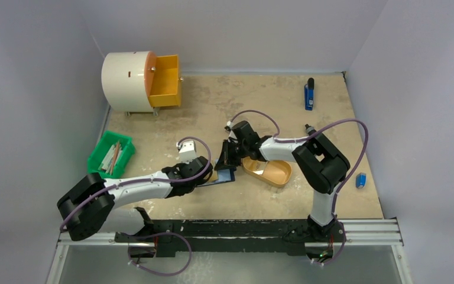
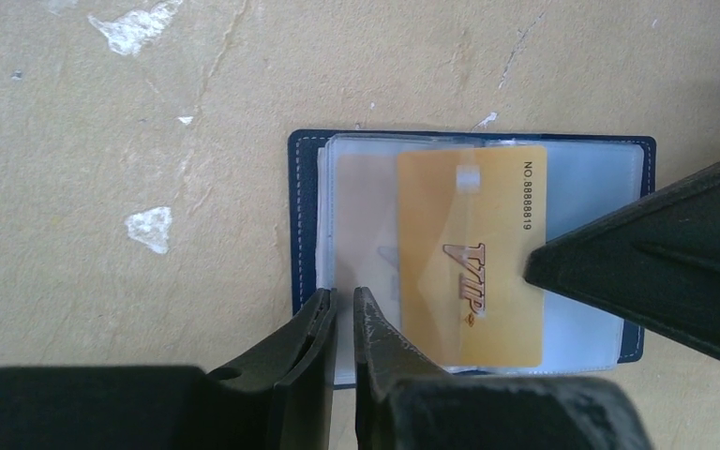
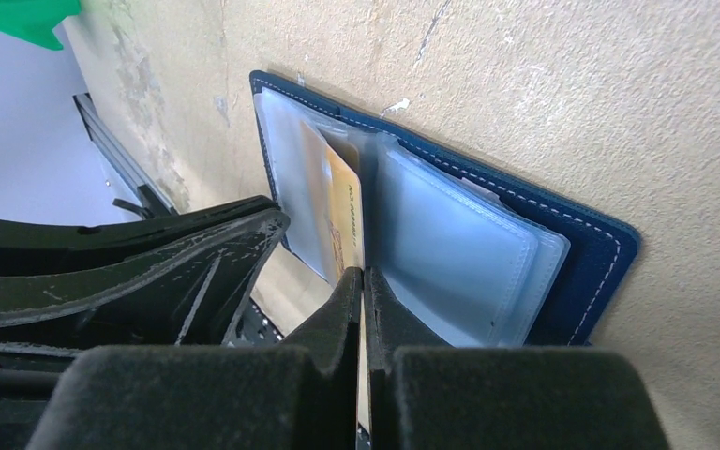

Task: Put the credit cards into the card holder
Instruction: Insert the credit card into the card holder.

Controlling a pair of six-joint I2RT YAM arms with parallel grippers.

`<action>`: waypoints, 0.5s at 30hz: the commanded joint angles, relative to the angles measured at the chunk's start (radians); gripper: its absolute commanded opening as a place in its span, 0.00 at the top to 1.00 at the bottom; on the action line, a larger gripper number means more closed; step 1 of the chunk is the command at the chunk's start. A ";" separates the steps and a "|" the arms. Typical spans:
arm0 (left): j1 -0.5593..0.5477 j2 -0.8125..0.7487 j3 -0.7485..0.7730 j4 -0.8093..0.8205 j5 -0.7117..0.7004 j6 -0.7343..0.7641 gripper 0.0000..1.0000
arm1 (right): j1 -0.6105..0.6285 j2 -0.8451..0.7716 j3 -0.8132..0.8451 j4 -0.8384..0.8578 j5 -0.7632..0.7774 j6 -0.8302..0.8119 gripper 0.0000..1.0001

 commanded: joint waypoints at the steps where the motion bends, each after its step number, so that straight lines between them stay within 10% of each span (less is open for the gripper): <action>1: 0.003 -0.090 0.019 -0.053 -0.044 -0.023 0.87 | 0.005 0.007 0.040 -0.042 0.016 -0.026 1.00; 15: 0.005 -0.027 0.001 -0.084 -0.097 -0.044 0.89 | 0.010 0.024 0.064 -0.071 0.027 -0.036 1.00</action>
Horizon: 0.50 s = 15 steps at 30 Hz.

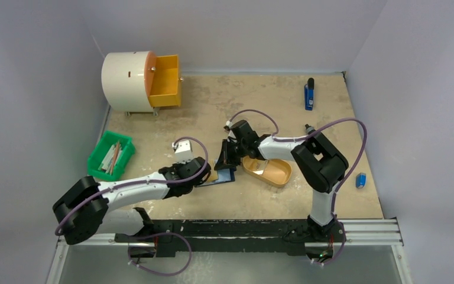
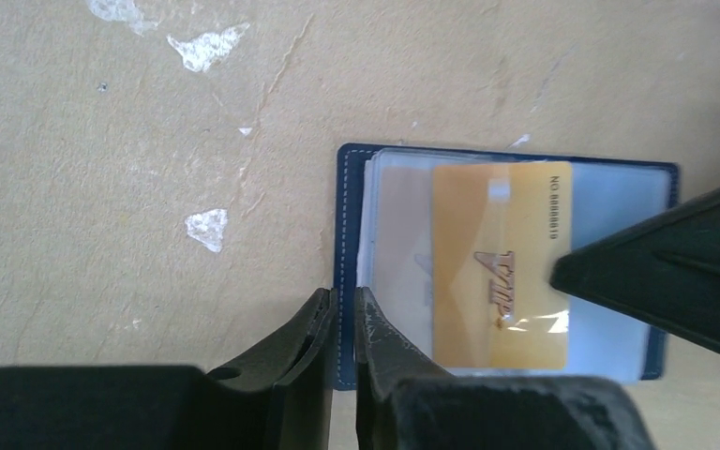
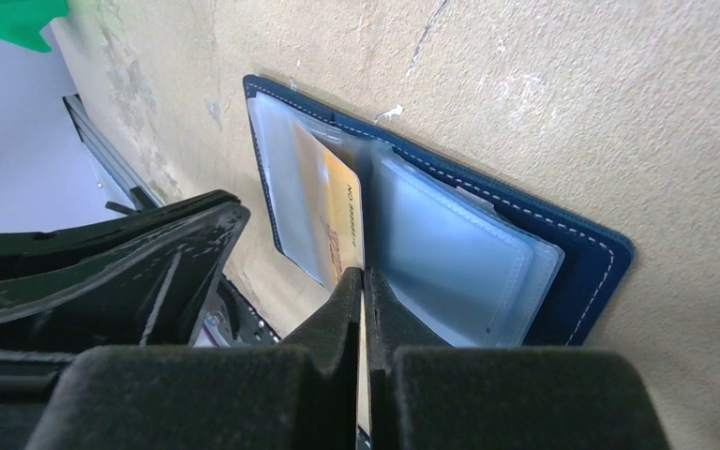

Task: Put the credit cards into the card holder
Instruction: Insert the credit card into the card holder.

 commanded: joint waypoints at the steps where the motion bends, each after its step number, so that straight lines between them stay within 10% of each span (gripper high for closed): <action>1: 0.006 0.076 0.005 0.000 -0.034 -0.026 0.91 | 0.009 0.016 0.038 -0.031 0.020 -0.023 1.00; 15: 0.005 0.143 -0.039 0.097 0.023 -0.032 1.00 | 0.028 0.026 0.056 -0.024 0.018 -0.004 1.00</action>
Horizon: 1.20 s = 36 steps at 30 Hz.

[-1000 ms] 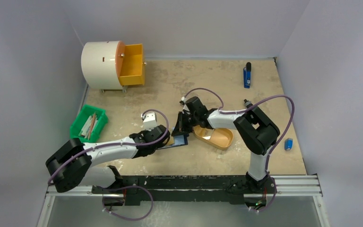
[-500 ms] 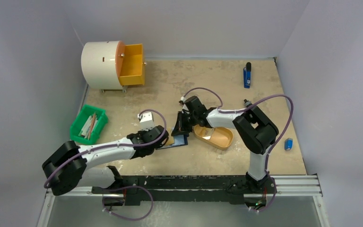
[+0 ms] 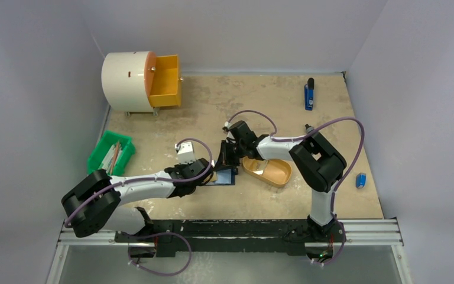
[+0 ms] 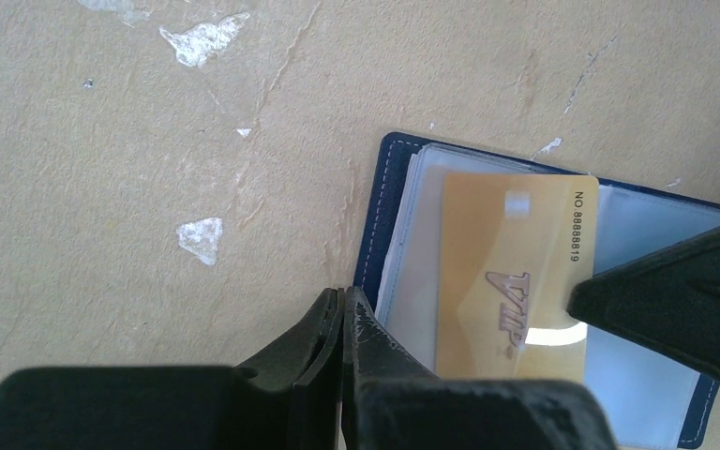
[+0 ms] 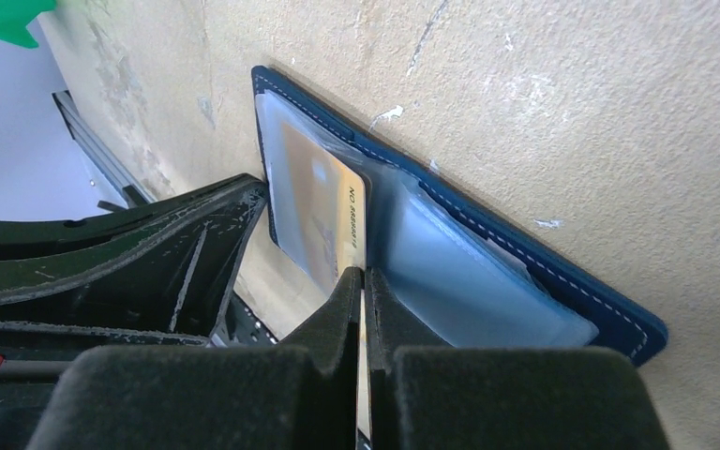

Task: Put the credit cards into the card holder
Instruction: Insert the credit card into the card holder.

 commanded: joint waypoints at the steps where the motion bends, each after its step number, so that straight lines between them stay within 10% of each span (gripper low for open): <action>1: 0.005 0.023 -0.035 0.051 0.038 -0.025 1.00 | 0.019 0.007 0.045 -0.017 0.017 0.000 1.00; 24: 0.005 -0.008 -0.076 0.106 0.090 -0.042 1.00 | 0.053 0.024 0.062 0.028 -0.006 0.048 1.00; 36: 0.006 -0.076 -0.060 0.024 0.029 -0.043 1.00 | 0.050 -0.086 0.043 -0.105 0.063 0.010 0.51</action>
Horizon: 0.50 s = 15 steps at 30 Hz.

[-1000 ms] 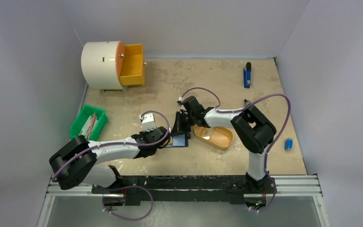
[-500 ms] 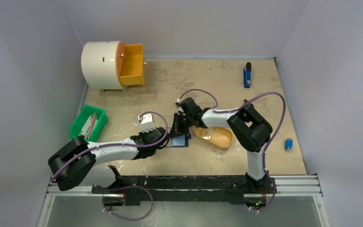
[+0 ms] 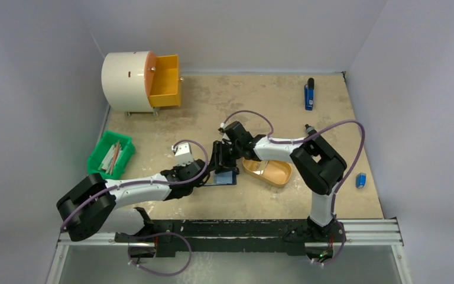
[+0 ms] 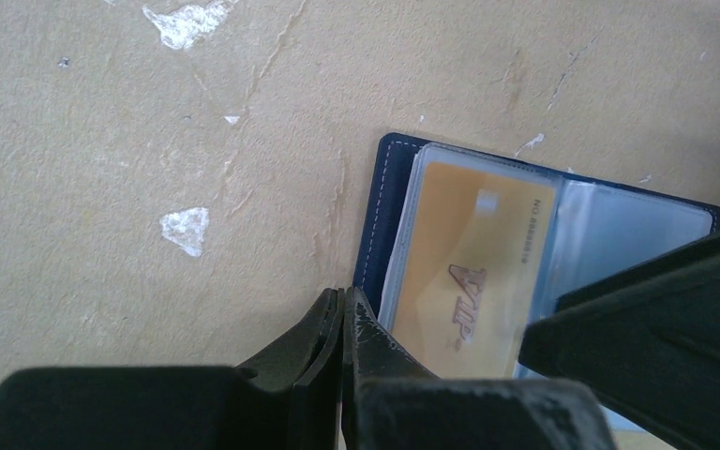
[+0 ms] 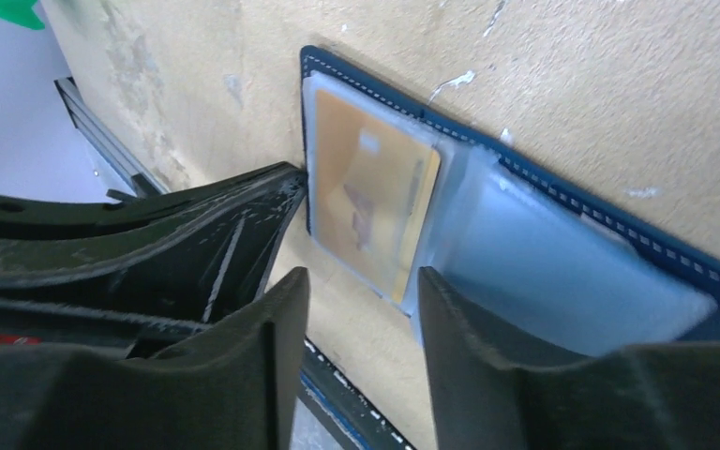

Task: Put the credit cards into the card holder
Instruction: Insert the credit card into the card holder.

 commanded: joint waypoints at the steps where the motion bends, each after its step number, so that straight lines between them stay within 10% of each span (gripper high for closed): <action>1: -0.001 -0.038 -0.006 -0.058 0.003 -0.017 1.00 | 0.004 -0.093 0.009 -0.073 0.052 -0.034 0.47; 9: 0.000 -0.106 0.023 -0.134 -0.032 -0.017 0.99 | -0.002 -0.234 0.055 -0.255 0.219 -0.110 0.33; 15: 0.000 -0.246 0.041 -0.186 -0.053 -0.001 0.74 | -0.015 -0.504 -0.073 -0.378 0.499 -0.107 0.38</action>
